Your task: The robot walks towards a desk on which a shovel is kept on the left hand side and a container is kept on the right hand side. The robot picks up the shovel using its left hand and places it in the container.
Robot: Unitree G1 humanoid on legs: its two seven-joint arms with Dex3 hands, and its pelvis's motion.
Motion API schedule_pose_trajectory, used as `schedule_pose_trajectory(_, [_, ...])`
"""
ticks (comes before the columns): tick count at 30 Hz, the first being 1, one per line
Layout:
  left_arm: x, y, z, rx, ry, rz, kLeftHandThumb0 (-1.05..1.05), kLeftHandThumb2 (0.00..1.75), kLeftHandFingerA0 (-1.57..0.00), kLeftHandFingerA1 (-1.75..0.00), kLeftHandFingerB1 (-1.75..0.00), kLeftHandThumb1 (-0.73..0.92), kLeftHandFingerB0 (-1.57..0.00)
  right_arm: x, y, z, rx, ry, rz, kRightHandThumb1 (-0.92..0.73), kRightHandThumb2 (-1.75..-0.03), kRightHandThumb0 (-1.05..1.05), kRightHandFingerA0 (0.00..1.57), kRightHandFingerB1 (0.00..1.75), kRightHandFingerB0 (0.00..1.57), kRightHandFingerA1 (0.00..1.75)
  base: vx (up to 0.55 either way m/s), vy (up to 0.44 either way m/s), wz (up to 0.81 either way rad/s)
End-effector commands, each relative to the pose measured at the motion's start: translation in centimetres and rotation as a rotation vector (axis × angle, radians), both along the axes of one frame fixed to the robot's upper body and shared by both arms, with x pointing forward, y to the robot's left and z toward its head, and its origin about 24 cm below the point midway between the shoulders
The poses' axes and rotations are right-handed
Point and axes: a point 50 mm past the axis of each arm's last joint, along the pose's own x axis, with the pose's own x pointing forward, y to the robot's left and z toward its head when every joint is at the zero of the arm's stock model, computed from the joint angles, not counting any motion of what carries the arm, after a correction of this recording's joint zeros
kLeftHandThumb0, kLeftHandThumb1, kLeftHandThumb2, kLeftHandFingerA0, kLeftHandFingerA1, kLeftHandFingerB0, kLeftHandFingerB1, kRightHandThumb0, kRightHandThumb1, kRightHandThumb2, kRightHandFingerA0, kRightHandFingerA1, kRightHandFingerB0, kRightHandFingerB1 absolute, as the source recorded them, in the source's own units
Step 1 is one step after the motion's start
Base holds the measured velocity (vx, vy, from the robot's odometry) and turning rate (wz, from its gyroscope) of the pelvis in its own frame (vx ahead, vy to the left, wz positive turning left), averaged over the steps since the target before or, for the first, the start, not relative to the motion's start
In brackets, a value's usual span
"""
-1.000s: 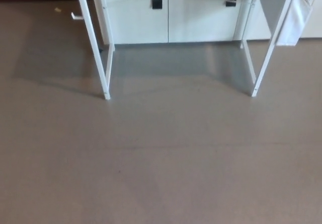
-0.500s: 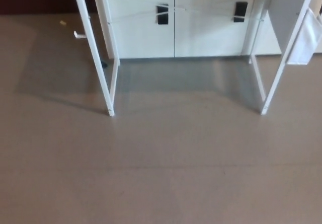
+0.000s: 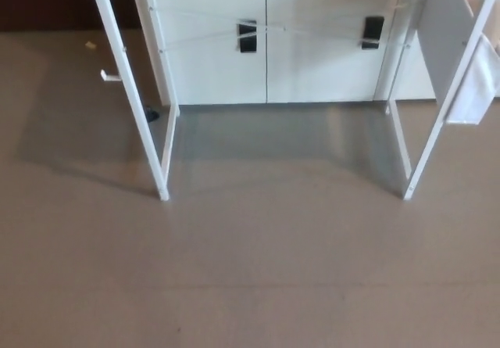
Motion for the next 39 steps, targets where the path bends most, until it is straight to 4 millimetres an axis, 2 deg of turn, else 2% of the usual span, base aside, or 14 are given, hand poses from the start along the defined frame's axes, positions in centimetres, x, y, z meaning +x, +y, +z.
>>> schedule_pose_trajectory(1, [-0.1,0.6,0.4,0.042,-0.013,-0.008,-0.19,0.57,-0.39,-0.5,-0.36,0.59,-0.29,0.1,-0.2,0.2,0.0,-0.006,0.0,-0.44,-0.66,-0.32,0.72,0.57,0.54,0.64,0.25,0.066,-0.2])
schedule_pose_trajectory(15, [-0.8,-0.3,0.2,0.022,-0.014,-0.011,-0.23,0.57,-0.39,-0.49,-0.36,0.59,-0.29,-0.5,-0.1,-0.2,-0.002,0.015,-0.004,-0.49,-0.54,-0.28,0.81,0.49,0.57,0.6,0.19,-0.116,0.13])
schedule_pose_trajectory(16, [-0.8,-0.4,0.3,0.02,-0.015,-0.011,-0.21,0.91,-0.31,-0.6,-0.52,0.4,-0.16,-0.6,0.0,-0.2,0.0,0.017,-0.005,-0.42,-0.66,-0.34,0.76,0.56,0.54,0.65,0.24,-0.142,0.0])
schedule_pose_trajectory(17, [-0.8,-0.5,0.2,0.012,-0.02,-0.014,-0.25,0.57,-0.37,-0.48,-0.36,0.6,-0.27,-0.7,0.1,-0.2,0.0,0.018,-0.002,-0.42,-0.66,-0.34,0.75,0.56,0.53,0.65,0.21,-0.116,0.06])
schedule_pose_trajectory(18, [-0.7,-0.7,0.3,0.011,-0.024,-0.012,-0.21,0.91,-0.29,-0.59,-0.51,0.41,-0.15,-0.7,0.3,-0.1,0.004,0.016,-0.001,-0.43,-0.66,-0.34,0.74,0.56,0.53,0.64,0.17,-0.096,-0.03])
schedule_pose_trajectory(22, [-0.2,-0.9,0.4,-0.001,-0.042,0.011,-0.2,0.91,-0.29,-0.59,-0.51,0.41,-0.15,-0.5,0.5,-0.2,0.001,0.008,0.007,-0.5,-0.54,-0.28,0.8,0.49,0.57,0.59,0.15,-0.034,-0.03])
schedule_pose_trajectory(23, [-0.1,-0.8,0.5,0.003,-0.045,0.021,-0.23,0.57,-0.37,-0.47,-0.35,0.6,-0.27,-0.6,0.6,-0.1,-0.002,0.01,0.021,-0.5,-0.54,-0.29,0.81,0.49,0.57,0.59,0.15,0.061,-0.11])
schedule_pose_trajectory(24, [0.1,-0.7,0.6,0.006,-0.055,0.022,-0.2,0.91,-0.27,-0.59,-0.51,0.41,-0.15,-0.6,0.7,0.0,0.0,0.011,0.027,-0.5,-0.54,-0.29,0.8,0.49,0.57,0.59,0.12,0.08,-0.1])
schedule_pose_trajectory(25, [0.3,-0.6,0.8,0.006,-0.062,0.03,-0.19,0.91,-0.27,-0.59,-0.52,0.41,-0.16,-0.6,0.9,-0.1,0.008,0.006,0.027,-0.5,-0.54,-0.28,0.8,0.49,0.57,0.59,0.18,0.118,-0.15])
schedule_pose_trajectory(26, [0.5,-0.5,0.9,0.005,-0.065,0.038,-0.22,0.58,-0.34,-0.48,-0.35,0.61,-0.28,-0.6,1.0,-0.1,0.009,0.003,0.027,-0.5,-0.54,-0.28,0.8,0.49,0.58,0.59,0.23,0.132,-0.11])
schedule_pose_trajectory(27, [0.7,-0.5,1.1,0.004,-0.07,0.049,-0.19,0.92,-0.27,-0.59,-0.52,0.42,-0.16,-0.6,1.1,-0.1,0.008,0.001,0.023,-0.5,-0.54,-0.28,0.8,0.49,0.58,0.59,0.27,0.161,-0.09])
schedule_pose_trajectory(28, [0.8,-0.5,1.1,0.006,-0.074,0.054,-0.22,0.58,-0.34,-0.48,-0.35,0.62,-0.27,-0.5,1.1,-0.3,0.009,0.001,0.014,-0.5,-0.54,-0.28,0.8,0.49,0.57,0.6,0.27,0.204,0.08])
schedule_pose_trajectory(29, [0.9,-0.4,1.2,-0.006,-0.077,0.061,-0.17,0.92,-0.26,-0.59,-0.52,0.43,-0.16,-0.6,1.3,-0.4,0.004,-0.003,0.008,-0.49,-0.54,-0.28,0.8,0.49,0.58,0.58,0.23,0.249,0.12])
schedule_pose_trajectory(39, [2.0,-1.4,1.0,-0.044,-0.046,0.076,-0.13,0.93,-0.23,-0.58,-0.52,0.44,-0.16,0.3,1.1,-0.1,-0.032,-0.049,0.028,-0.39,-0.69,-0.38,0.69,0.57,0.54,0.6,0.2,0.058,0.02])
